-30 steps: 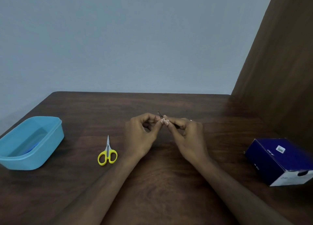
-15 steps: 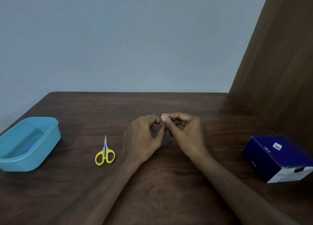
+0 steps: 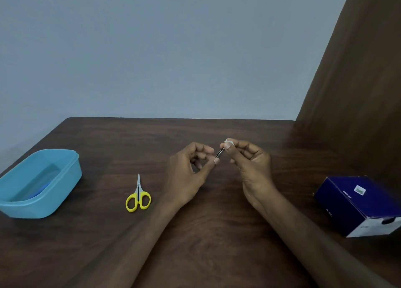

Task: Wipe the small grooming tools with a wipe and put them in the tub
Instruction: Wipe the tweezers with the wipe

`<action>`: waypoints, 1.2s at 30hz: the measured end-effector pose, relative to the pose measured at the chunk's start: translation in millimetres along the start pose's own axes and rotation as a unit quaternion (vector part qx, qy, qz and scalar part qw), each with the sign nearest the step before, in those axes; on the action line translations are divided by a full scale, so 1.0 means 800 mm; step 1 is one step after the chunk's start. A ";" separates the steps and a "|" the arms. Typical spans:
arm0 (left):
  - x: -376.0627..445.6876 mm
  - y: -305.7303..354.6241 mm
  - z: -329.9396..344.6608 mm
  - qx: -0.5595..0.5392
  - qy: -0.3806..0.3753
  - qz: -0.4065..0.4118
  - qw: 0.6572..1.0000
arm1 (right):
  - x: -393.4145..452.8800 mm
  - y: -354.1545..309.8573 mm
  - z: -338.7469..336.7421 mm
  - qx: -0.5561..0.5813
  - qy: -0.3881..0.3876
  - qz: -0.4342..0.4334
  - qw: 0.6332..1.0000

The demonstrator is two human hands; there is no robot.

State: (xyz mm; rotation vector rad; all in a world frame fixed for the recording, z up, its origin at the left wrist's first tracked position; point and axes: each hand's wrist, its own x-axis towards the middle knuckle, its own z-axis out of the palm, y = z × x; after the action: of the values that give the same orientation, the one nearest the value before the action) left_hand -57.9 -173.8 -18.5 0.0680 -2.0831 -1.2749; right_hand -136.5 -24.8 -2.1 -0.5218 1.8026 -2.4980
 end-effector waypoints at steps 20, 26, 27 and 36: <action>0.003 -0.003 -0.003 0.052 0.000 0.006 0.999 | 0.016 0.005 -0.016 0.004 -0.031 0.001 1.000; -0.001 -0.001 -0.004 0.058 -0.041 0.019 0.997 | 0.011 0.000 -0.015 0.014 -0.083 0.021 0.996; -0.001 -0.001 -0.005 0.065 -0.044 0.020 0.997 | 0.010 0.000 -0.016 0.012 -0.092 0.022 0.995; 0.003 -0.003 -0.007 0.116 -0.004 0.006 0.993 | 0.015 0.012 -0.020 -0.135 -0.069 -0.080 0.985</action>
State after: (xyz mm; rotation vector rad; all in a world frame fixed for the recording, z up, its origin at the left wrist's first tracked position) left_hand -57.2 -180.5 -17.5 0.1528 -2.2255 -1.0225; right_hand -154.1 -16.2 -12.4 -0.8605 2.1336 -2.2510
